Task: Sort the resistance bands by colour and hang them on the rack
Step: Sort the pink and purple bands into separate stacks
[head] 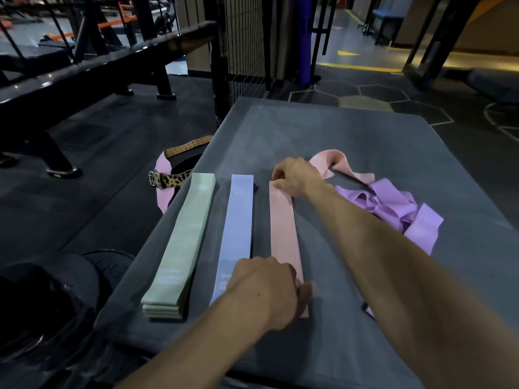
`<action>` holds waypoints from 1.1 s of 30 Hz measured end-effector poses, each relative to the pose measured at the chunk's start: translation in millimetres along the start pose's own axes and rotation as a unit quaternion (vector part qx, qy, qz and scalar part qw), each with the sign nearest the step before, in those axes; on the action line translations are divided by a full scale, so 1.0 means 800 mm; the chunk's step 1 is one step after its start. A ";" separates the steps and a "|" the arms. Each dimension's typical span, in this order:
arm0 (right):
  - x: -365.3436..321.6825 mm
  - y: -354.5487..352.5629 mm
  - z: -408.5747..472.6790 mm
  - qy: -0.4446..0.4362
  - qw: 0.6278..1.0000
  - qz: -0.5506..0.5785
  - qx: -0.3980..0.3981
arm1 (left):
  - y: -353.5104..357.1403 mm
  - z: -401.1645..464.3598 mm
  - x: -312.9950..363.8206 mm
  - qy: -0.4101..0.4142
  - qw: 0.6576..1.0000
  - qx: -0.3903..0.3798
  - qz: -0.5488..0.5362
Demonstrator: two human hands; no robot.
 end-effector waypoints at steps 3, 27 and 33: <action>0.005 -0.007 -0.006 -0.002 1.000 0.023 0.000 | -0.003 -0.002 -0.005 0.009 0.999 -0.001 -0.036; 0.081 -0.066 -0.057 0.096 0.971 0.096 0.199 | -0.029 -0.013 -0.041 -0.027 0.982 0.146 -0.114; 0.054 -0.133 -0.125 0.063 0.926 0.239 0.286 | -0.063 -0.035 -0.038 -0.030 0.966 0.224 -0.129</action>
Point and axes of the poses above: each hand's wrist, its own z-axis towards the middle knuckle, its own y-axis out of the palm, x = y × z, the point moved 8 cm from there along z, towards the middle knuckle, and after that the axes turned 15 degrees about z, right-handed, at the moved point
